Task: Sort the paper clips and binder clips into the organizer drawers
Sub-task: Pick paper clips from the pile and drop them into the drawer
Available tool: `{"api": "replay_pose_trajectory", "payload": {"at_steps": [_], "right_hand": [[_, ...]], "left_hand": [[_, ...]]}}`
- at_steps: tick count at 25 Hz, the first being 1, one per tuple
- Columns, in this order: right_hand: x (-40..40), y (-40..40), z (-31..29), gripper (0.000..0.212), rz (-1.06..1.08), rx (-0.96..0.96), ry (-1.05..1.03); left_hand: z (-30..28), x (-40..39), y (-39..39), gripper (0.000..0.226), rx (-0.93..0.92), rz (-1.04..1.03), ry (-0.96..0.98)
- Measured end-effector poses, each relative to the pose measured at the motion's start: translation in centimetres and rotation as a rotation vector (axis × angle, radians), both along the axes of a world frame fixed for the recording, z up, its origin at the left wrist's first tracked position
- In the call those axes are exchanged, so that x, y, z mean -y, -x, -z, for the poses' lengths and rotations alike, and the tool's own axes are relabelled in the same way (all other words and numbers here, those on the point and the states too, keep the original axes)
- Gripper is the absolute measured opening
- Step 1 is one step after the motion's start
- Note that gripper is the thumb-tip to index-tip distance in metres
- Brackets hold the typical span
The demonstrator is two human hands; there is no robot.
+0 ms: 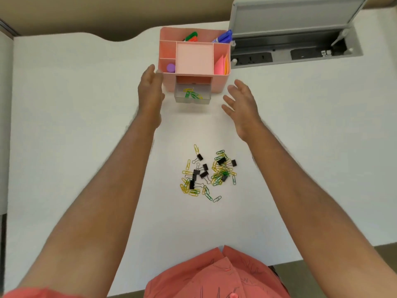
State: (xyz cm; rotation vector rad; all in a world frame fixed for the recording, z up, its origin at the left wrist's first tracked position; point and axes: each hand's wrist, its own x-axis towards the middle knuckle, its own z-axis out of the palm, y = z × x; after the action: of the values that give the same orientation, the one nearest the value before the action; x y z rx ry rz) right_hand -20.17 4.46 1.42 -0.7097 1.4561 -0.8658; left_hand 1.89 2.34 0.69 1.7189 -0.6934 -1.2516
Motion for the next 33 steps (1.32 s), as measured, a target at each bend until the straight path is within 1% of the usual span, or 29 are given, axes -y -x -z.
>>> {"api": "replay_pose_trajectory", "payload": {"at_steps": [2, 4, 6, 10, 17, 21, 24, 26, 28, 30, 31, 33], "right_hand": [[1.9, -0.6, -0.9, 0.052, -0.013, 0.027, 0.008], [2.6, -1.2, -1.1, 0.043, -0.027, 0.004, 0.025], [2.8, -1.3, -0.9, 0.041, -0.021, 0.001, 0.043], [3.7, -0.7, -0.5, 0.051, -0.030, -0.035, 0.064], [4.8, 0.0, 0.2, 0.061, -0.056, -0.030, 0.079], [4.9, 0.0, 0.5, 0.063, -0.073, -0.023, 0.083], [4.2, 0.1, 0.5, 0.070, -0.028, -0.017, 0.072], [1.2, 0.2, 0.8, 0.066, -0.011, -0.102, 0.052], [-1.9, 0.5, 1.6, 0.046, -0.040, -0.253, 0.091], [-6.1, 0.9, 2.4, 0.028, -0.204, -0.452, 0.149], [-7.7, 1.2, 2.9, 0.023, -0.297, -0.559, 0.180], [-10.5, 1.8, 4.1, 0.022, -0.445, -0.757, 0.220]], "left_hand": [[-0.5, 0.7, 0.2, 0.037, -0.020, 0.049, -0.030], [-0.3, 0.6, 0.5, 0.023, -0.016, 0.037, -0.005], [-0.1, 0.3, 0.7, 0.020, -0.038, 0.016, 0.009], [0.1, 0.4, 1.3, 0.035, -0.083, -0.022, 0.009], [0.6, 0.7, 1.8, 0.044, -0.095, -0.037, 0.011], [0.8, 0.7, 1.7, 0.045, -0.079, -0.030, 0.017], [1.2, -0.1, 1.4, 0.052, -0.011, -0.009, 0.004], [1.8, -3.5, 1.5, 0.053, 0.093, 0.028, -0.012], [2.8, -7.1, 1.8, 0.042, 0.250, 0.133, 0.041], [3.8, -11.9, 1.7, 0.033, 0.428, 0.272, 0.072], [4.4, -13.6, 1.6, 0.030, 0.496, 0.342, 0.062], [5.5, -16.5, 1.7, 0.031, 0.593, 0.452, 0.021]]}}
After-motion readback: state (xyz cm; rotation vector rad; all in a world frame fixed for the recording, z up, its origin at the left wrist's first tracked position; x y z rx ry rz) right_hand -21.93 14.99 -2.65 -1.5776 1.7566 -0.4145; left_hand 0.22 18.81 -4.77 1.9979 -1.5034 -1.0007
